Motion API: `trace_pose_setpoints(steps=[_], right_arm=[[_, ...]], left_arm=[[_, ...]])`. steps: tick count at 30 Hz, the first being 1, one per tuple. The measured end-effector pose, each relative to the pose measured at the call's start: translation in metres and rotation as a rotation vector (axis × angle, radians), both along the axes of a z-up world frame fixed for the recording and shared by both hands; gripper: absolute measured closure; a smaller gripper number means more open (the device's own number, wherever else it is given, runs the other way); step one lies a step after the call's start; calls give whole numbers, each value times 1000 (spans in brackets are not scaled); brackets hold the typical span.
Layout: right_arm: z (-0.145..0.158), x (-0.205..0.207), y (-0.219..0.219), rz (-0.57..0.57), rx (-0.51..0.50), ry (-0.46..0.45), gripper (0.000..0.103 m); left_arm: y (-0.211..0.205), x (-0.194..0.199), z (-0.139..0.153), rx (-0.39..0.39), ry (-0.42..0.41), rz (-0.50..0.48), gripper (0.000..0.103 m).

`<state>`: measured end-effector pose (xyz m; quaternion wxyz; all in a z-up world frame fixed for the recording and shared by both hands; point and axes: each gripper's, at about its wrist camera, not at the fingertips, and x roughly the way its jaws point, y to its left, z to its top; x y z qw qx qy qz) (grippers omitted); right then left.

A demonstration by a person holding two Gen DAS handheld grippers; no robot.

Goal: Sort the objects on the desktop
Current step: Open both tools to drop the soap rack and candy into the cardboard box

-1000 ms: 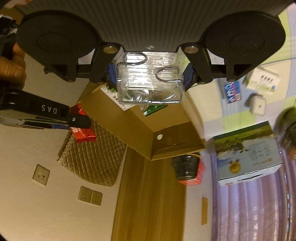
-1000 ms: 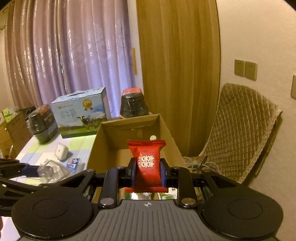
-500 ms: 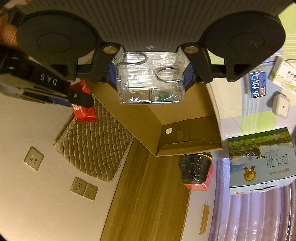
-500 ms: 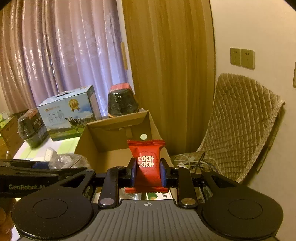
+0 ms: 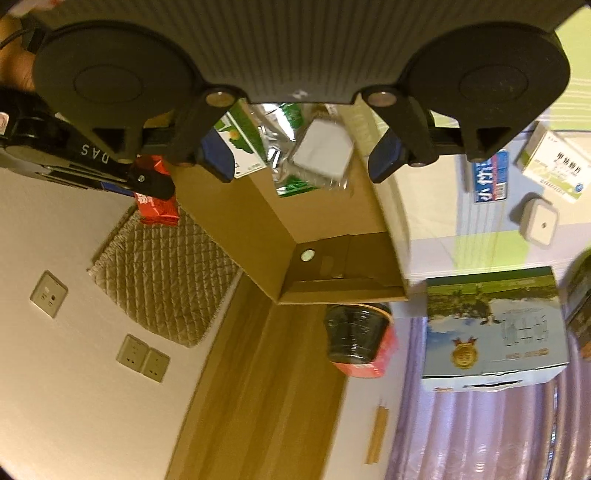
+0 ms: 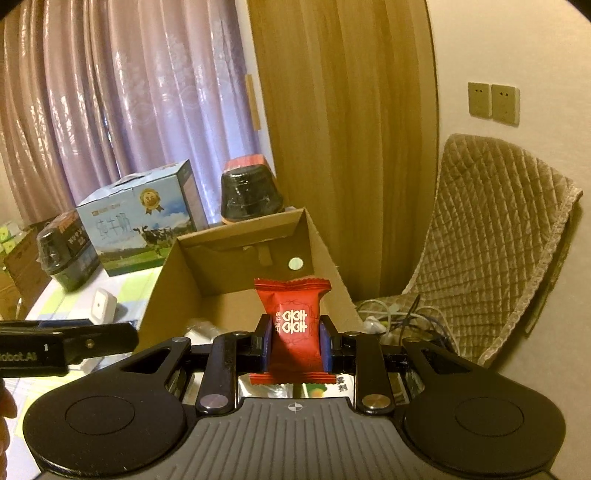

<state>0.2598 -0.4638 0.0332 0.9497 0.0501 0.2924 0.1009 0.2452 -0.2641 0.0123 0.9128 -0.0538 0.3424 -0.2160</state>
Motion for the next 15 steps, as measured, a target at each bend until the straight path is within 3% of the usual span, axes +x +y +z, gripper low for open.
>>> trace_pose_setpoints(steps=[5,9,15], right_arm=[[4,4,4,15,36,-9,79],[9,4,3,-10,50,-23,54],[11,-9,0,-19,64,-16,52]], left_arm=[[20,-5,-2,-14,9,37,27],[31,-12,-3,-3,4,57,27],[47,-23,-2,0,3,82,26]])
